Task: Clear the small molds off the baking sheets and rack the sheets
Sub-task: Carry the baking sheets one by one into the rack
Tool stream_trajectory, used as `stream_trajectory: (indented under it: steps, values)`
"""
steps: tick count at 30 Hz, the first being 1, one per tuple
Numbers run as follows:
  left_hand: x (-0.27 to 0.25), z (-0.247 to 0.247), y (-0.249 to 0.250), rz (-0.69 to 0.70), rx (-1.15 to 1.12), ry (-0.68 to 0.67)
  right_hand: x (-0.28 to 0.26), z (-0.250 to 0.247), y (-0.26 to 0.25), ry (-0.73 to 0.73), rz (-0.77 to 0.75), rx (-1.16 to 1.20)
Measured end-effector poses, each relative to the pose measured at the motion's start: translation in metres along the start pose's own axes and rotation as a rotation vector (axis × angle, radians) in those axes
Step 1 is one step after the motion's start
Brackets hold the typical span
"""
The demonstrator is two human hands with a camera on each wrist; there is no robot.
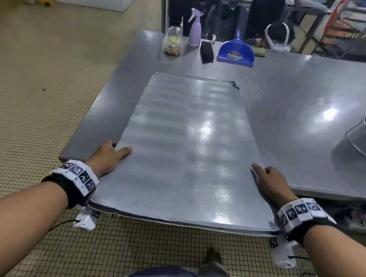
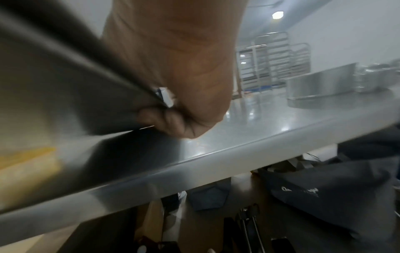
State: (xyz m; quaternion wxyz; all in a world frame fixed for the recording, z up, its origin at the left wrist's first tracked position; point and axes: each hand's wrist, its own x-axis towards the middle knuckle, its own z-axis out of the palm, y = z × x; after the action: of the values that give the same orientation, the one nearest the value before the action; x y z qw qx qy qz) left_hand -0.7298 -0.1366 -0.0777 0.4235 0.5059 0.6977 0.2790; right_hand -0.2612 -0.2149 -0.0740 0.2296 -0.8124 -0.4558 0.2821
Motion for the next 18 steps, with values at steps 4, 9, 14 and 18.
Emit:
stream_trajectory:
  steps: [4,9,14,18]
  values:
    - [0.016,0.014,0.005,-0.014,-0.076,-0.002,0.047,-0.001,0.010,-0.020,0.006,0.087]
    - [0.014,0.049,0.034,0.002,-0.098,0.063,0.109,-0.013,0.020,-0.098,-0.005,0.176]
    - [0.016,0.085,0.045,-0.017,-0.123,0.159,0.157,-0.034,0.010,-0.177,-0.109,0.079]
    - [0.000,0.106,0.055,-0.030,-0.147,0.263,0.192,-0.046,-0.007,-0.224,-0.234,-0.014]
